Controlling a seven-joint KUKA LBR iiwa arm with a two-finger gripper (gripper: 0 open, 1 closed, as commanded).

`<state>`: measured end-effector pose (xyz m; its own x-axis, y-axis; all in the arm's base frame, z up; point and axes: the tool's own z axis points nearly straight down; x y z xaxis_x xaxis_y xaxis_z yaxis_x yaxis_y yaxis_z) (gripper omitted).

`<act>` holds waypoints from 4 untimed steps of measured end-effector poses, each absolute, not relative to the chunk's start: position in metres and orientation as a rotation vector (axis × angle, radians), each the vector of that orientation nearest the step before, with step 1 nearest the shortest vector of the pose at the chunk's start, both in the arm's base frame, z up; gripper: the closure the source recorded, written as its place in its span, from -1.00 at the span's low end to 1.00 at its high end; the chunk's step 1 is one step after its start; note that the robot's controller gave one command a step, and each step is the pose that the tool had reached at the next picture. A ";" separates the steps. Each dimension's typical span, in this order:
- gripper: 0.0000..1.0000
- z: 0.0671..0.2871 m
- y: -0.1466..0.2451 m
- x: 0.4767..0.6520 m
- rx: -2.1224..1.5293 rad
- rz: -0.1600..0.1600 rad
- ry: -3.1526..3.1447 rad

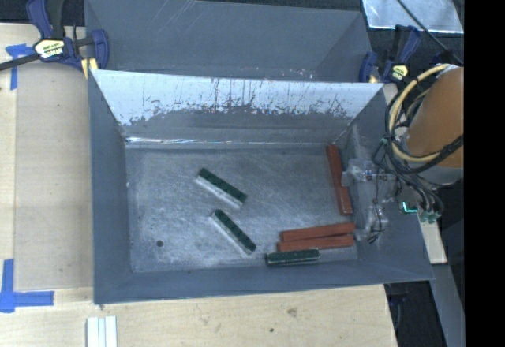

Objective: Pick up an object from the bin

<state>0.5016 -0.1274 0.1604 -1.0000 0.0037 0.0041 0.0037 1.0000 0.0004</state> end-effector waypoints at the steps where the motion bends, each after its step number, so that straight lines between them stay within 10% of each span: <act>1: -1.00 0.066 -0.105 0.506 0.122 -0.002 -3.135; 2: -1.00 0.101 -0.088 0.488 0.382 -0.001 -3.118; 4: -1.00 0.069 -0.098 0.491 0.312 -0.001 -3.124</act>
Offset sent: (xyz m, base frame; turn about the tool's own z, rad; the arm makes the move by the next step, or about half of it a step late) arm 0.0054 0.0219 -0.0904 -0.0829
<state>0.4914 -0.0981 0.0688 -0.9802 -0.1980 0.0016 -0.1980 0.9802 0.0007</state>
